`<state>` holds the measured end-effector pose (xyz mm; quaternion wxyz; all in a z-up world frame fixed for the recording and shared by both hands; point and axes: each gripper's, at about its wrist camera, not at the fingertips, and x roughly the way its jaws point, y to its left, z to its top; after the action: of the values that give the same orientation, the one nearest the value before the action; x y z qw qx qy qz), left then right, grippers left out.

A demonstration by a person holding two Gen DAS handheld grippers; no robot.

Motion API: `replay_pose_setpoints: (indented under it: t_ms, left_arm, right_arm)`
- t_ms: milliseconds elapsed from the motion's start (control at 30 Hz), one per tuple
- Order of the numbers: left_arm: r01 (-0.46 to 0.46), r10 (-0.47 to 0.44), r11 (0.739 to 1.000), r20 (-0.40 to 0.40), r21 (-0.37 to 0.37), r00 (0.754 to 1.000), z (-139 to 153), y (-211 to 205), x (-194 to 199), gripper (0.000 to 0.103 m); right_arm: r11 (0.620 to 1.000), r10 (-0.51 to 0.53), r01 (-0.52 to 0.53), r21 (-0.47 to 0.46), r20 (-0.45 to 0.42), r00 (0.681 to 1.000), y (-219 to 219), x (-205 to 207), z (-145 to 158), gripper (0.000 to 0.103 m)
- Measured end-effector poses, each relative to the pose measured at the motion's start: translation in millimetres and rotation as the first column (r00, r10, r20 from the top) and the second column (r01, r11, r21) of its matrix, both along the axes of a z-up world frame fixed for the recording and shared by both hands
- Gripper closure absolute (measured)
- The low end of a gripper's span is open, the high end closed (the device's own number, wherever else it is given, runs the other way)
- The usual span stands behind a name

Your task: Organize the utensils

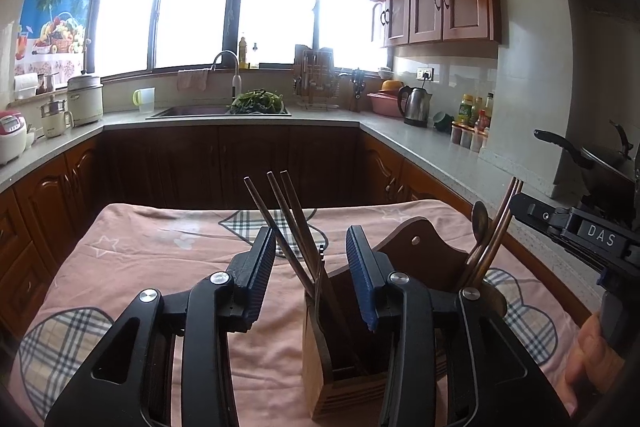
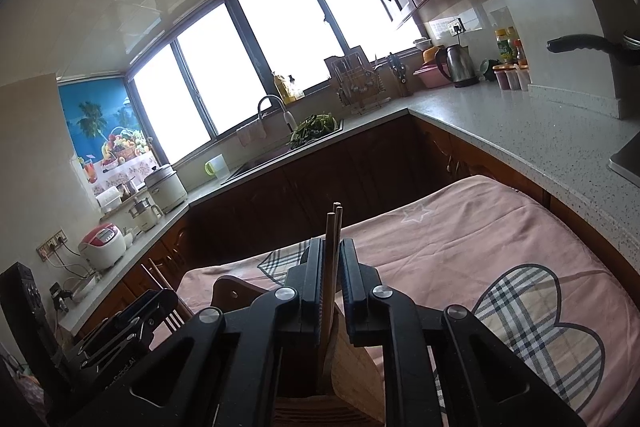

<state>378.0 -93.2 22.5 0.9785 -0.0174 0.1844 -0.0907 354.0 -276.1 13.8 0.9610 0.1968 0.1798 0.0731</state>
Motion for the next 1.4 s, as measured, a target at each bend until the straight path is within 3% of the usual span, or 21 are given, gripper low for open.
replay_pose_setpoints:
  t_ms: [33, 167, 233, 300, 467, 933, 1167, 1400]
  left_arm:
    - [0.002, -0.002, 1.000, 0.000, 0.000, 1.000, 0, 0, -1, 0.063]
    - [0.001, -0.001, 1.000, 0.000, -0.003, 1.000, 1, 2, -4, 0.052]
    - [-0.003, 0.003, 1.000, -0.002, -0.006, 1.000, 1, 3, -5, 0.044]
    - [-0.016, 0.016, 1.000, -0.006, -0.010, 1.000, 3, 5, -7, 0.024]
    - [-0.026, 0.026, 0.999, 0.001, -0.021, 1.000, 6, 12, -15, 0.011]
    - [-0.029, 0.028, 0.999, -0.027, -0.025, 0.999, 4, 21, -24, 0.010]
    - [-0.027, 0.022, 0.998, -0.086, -0.059, 0.996, 5, 35, -36, 0.009]
    - [-0.033, 0.019, 0.993, -0.126, -0.112, 0.992, 10, 51, -67, 0.005]
  right_arm:
    - [1.000, 0.000, 0.000, 0.003, -0.002, 1.000, 0, 0, -1, 0.088]
    - [1.000, 0.002, -0.002, 0.017, 0.001, 1.000, -2, -1, -2, 0.059]
    - [1.000, 0.005, -0.005, 0.023, 0.004, 1.000, -3, -3, -1, 0.053]
    - [0.999, 0.010, -0.011, 0.032, 0.006, 1.000, -4, -4, 0, 0.039]
    - [0.999, 0.022, -0.023, 0.039, 0.023, 0.999, -3, -10, 5, 0.025]
    - [0.998, 0.047, -0.047, 0.039, 0.005, 0.999, 3, -16, 4, 0.021]
    - [0.997, 0.062, -0.062, 0.047, 0.005, 0.998, 1, -32, 6, 0.012]
    - [0.995, 0.090, -0.090, 0.046, -0.005, 0.996, 1, -64, 7, 0.011]
